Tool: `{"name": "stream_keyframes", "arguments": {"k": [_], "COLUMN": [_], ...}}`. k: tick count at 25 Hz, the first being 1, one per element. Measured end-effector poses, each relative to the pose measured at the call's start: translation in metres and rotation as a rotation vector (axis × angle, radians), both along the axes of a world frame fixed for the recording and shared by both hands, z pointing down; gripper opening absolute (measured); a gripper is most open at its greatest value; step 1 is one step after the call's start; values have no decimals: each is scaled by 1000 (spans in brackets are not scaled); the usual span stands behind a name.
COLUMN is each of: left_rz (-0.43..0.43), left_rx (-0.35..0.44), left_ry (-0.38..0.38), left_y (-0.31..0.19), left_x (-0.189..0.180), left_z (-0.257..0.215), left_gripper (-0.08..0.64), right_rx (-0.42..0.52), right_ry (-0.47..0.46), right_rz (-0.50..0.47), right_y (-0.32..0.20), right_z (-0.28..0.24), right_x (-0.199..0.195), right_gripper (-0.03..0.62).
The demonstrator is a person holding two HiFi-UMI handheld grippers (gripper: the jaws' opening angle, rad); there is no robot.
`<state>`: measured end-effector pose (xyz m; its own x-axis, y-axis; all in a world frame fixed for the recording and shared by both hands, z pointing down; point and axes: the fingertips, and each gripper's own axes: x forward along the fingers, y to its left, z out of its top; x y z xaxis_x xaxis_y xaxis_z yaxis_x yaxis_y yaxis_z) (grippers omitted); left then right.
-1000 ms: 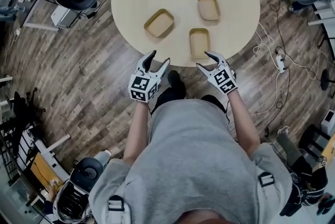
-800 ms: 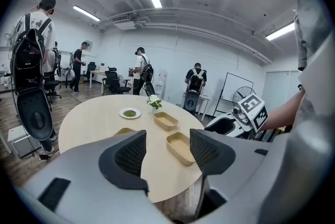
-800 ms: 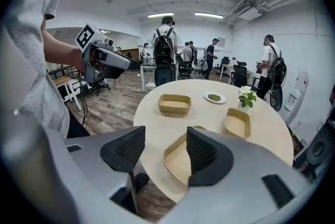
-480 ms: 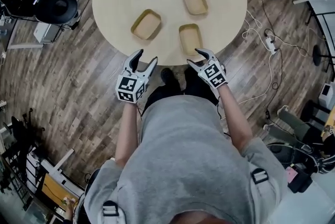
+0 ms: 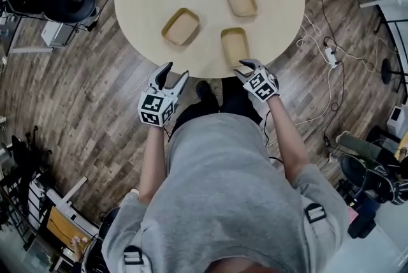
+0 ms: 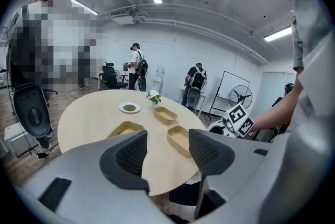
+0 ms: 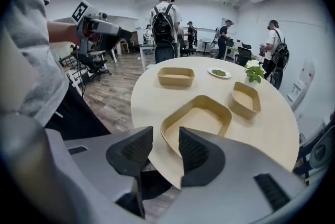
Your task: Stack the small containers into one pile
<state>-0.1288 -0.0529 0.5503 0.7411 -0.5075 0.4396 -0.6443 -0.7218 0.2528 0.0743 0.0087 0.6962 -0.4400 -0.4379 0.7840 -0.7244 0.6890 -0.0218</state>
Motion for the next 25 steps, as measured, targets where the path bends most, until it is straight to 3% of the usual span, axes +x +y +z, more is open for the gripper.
{"name": "stream_keyframes", "arguments": {"k": [7, 11, 19, 25], "left_rz": [-2, -17, -38, -51], "left_rx": [11, -1, -21, -26], "left_ry": [-14, -22, -32, -38], "left_y": [-2, -3, -6, -4], "left_x": [6, 2, 2, -5], "left_z": [1, 6, 15, 19], "left_gripper": [264, 264, 264, 262], "right_rx": [-5, -4, -16, -13], "right_ry": [188, 276, 329, 345], "right_rz": [-219, -361, -512, -558], "right_y": [-3, -4, -5, -5], "right_z": [25, 37, 54, 58], "right_x": [13, 12, 10, 3], "right_gripper": [158, 126, 59, 27]}}
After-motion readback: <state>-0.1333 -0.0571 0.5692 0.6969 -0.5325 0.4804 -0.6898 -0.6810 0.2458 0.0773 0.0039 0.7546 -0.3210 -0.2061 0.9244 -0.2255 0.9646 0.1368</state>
